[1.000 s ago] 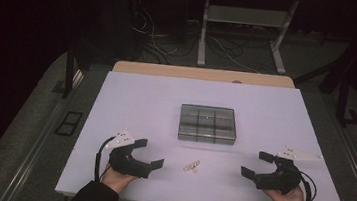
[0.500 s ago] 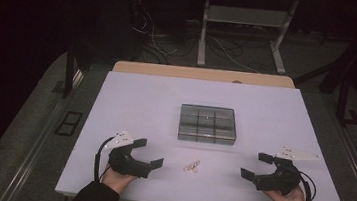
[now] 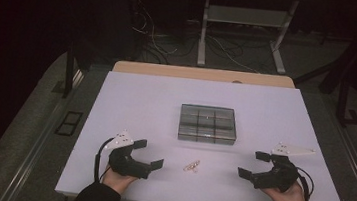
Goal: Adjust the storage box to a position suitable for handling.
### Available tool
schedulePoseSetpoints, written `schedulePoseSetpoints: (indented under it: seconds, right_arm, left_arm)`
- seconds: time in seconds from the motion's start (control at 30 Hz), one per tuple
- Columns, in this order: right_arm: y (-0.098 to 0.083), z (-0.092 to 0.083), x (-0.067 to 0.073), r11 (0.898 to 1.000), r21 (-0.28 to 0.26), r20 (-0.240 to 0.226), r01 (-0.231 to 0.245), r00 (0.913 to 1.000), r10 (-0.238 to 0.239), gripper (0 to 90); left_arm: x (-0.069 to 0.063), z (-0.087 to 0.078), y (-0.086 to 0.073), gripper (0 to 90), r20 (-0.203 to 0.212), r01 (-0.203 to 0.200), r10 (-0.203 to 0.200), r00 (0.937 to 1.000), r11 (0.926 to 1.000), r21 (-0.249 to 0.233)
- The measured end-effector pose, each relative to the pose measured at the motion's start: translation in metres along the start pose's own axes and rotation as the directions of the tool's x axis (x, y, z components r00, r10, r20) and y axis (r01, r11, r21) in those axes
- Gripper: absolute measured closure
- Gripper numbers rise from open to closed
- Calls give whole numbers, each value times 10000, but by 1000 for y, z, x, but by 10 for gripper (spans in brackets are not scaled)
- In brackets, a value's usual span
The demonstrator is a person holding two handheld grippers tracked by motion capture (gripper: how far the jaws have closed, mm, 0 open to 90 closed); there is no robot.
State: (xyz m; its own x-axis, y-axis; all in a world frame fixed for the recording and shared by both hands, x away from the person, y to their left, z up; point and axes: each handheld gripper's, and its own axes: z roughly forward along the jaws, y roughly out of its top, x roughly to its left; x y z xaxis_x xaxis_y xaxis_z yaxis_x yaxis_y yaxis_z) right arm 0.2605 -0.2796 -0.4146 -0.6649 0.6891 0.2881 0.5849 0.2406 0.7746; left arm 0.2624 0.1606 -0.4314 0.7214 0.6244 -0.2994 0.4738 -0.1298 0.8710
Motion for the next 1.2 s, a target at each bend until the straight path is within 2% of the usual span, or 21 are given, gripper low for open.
schedulePoseSetpoints:
  seconds: [0.6, 0.9, 1.2]
  right_arm:
    - [38, 0, -8, 9994, 168, 15, 316, 9995, -317, 5]
    - [59, 6, -8, 9971, 372, -19, 664, 9978, -663, 5]
    - [75, 14, -12, 9957, 486, 43, 782, 9969, -785, 5]
  left_arm:
    - [0, 1, 0, 0, -58, 33, -33, 10000, 10000, -10]
    - [0, 2, 0, 0, -39, 15, -15, 10000, 10000, 44]
    - [0, 2, -1, 0, -18, 21, -21, 10000, 10000, 45]
